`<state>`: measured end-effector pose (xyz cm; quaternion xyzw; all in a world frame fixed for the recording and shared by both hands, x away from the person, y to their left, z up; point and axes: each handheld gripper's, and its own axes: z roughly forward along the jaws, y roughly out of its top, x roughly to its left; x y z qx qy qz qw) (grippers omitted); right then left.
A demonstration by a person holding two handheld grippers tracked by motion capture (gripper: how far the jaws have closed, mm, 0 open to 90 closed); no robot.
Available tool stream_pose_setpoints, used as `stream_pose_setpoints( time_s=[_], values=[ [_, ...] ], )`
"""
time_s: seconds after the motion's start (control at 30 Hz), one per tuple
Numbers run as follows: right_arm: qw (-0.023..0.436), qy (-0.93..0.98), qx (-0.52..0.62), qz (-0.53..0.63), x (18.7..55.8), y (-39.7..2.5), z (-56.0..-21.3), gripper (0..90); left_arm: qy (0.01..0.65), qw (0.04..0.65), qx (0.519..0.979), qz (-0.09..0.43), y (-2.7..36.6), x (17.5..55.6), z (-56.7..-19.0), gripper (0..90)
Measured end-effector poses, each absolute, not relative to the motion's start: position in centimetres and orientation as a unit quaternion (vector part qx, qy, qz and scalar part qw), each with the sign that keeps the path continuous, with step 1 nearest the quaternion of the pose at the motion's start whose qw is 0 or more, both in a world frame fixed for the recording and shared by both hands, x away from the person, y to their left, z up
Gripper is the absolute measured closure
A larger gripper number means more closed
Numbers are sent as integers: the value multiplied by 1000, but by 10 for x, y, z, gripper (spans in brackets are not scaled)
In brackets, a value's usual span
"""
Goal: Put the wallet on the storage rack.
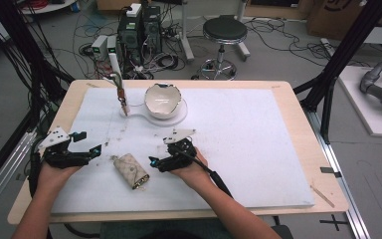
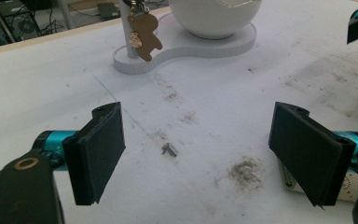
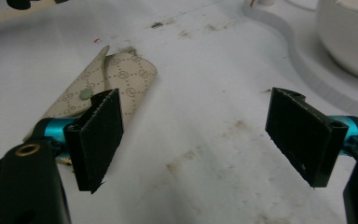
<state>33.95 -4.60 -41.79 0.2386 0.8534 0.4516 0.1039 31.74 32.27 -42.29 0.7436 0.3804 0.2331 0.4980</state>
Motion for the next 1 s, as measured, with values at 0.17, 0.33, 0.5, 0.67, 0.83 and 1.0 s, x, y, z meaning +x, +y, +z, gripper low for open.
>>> stream_pose_setpoints(
  time_s=[0.17, 0.33, 0.5, 0.67, 0.83, 1.0],
  values=[
    [95, 859, 236, 444, 337, -33, -423, 195, 378, 498, 745, 233, 322, 318, -422, 182],
    [85, 867, 224, 436, 331, -16, -429, 195, 376, 499, 746, 232, 320, 319, -422, 182],
    [68, 875, 222, 426, 323, -1, -437, 195, 374, 498, 747, 231, 318, 320, -422, 182],
    [67, 872, 223, 430, 320, 4, -439, 195, 374, 497, 748, 231, 318, 320, -422, 182],
    [69, 871, 225, 432, 319, 3, -437, 195, 374, 497, 748, 232, 318, 320, -422, 182],
    [73, 868, 223, 439, 319, 1, -433, 195, 374, 496, 749, 230, 318, 320, -423, 182]
  ],
)
